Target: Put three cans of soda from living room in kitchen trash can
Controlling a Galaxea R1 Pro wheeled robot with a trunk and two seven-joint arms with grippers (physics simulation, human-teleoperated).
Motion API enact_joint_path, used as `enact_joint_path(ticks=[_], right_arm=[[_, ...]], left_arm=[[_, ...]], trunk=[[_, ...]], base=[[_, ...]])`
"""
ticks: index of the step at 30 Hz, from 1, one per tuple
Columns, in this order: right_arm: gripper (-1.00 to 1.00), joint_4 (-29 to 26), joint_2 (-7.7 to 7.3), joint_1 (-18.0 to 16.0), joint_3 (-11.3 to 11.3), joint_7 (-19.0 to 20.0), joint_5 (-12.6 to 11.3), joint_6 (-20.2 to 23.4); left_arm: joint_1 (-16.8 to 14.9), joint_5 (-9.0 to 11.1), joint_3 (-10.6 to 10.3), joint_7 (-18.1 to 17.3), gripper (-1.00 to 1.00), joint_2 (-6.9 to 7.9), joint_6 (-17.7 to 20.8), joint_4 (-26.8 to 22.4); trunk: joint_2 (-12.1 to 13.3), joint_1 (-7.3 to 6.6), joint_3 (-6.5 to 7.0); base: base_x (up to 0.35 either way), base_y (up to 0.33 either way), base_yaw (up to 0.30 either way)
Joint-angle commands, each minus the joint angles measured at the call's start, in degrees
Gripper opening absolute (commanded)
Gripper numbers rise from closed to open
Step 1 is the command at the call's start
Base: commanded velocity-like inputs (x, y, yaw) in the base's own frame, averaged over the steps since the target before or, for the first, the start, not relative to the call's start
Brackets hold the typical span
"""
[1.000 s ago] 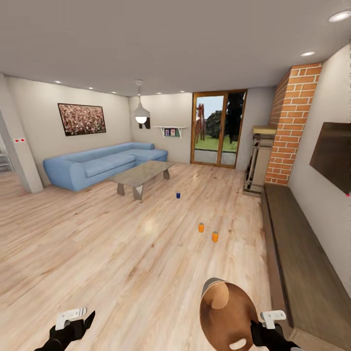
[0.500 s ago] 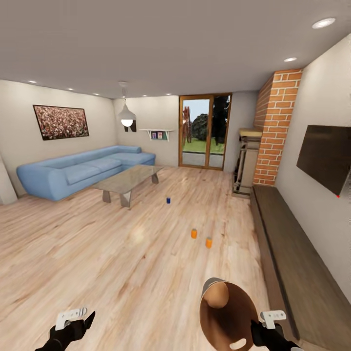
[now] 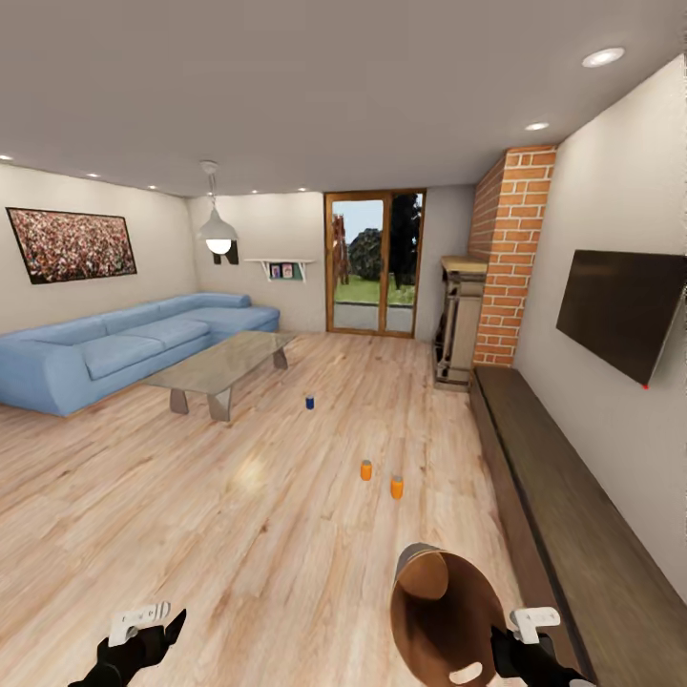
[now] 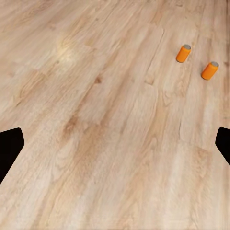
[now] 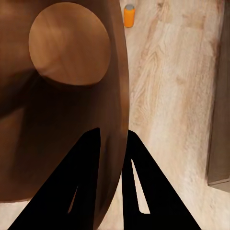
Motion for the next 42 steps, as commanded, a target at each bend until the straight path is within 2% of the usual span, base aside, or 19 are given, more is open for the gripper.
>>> enact_joint_path(ticks=[1,36,42], right_arm=[[-1.0,-0.1,0.0,0.0,-0.1,0.3,-0.2,0.0],[-1.0,0.0,-0.07,0.0,-0.8,0.1,-0.6,-0.1],[-1.0,0.0,-0.08,0.0,-2.7,0.1,-0.9,-0.1]], left_arm=[[0.0,0.0,0.0,0.0,1.0,0.0,0.0,0.0],[0.0,-0.1,0.0,0.1,1.0,0.0,0.1,0.0],[0.0,-0.1,0.0,0.1,1.0,0.0,0.1,0.0]], trunk=[[0.0,0.0,0.08],[0.0,0.0,2.02],[0.0,0.0,2.13]], base=[[0.28,0.164,-0.182],[0.281,0.164,-0.167],[0.283,0.151,-0.137]])
